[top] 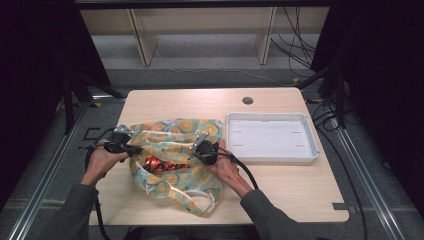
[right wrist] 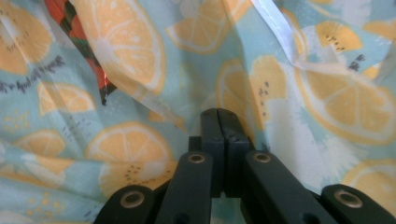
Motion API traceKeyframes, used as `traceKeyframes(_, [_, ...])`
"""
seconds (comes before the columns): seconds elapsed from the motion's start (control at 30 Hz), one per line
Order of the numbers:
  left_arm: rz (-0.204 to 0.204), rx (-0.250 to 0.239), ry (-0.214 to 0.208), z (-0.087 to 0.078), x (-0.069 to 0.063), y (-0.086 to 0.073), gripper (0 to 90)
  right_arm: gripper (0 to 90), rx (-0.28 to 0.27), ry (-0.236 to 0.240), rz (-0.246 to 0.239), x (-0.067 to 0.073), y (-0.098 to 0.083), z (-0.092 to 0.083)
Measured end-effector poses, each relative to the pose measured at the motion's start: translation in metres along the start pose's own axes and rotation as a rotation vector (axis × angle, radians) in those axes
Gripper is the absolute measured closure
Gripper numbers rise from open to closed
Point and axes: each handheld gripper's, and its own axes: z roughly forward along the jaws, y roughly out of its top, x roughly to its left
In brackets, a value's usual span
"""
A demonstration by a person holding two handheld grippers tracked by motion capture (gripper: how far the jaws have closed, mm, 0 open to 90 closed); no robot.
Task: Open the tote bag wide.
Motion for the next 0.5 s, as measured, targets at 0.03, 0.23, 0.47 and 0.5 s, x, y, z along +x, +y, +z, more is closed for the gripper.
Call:
traceKeyframes(0.03, [-0.004, 0.002, 0.0, 0.001, -0.001, -0.001, 89.8, 90.0, 0.002, 0.004, 0.012, 0.001, 0.0, 0.001])
traceKeyframes(0.23, [0.023, 0.024, 0.016, 0.001, -0.001, -0.006, 89.6, 89.9, -0.049, 0.076, 0.068, 0.003, 0.002, -0.008])
traceKeyframes(0.47, [0.018, 0.008, 0.032, -0.01, -0.009, 0.0, 87.3, 81.6, -0.072, 0.196, 0.026, 0.023, 0.003, -0.033])
traceKeyframes(0.5, [0.035, -0.002, 0.043, -0.011, -0.01, 0.001, 86.2, 81.0, -0.062, 0.195, 0.03, 0.028, 0.003, -0.033])
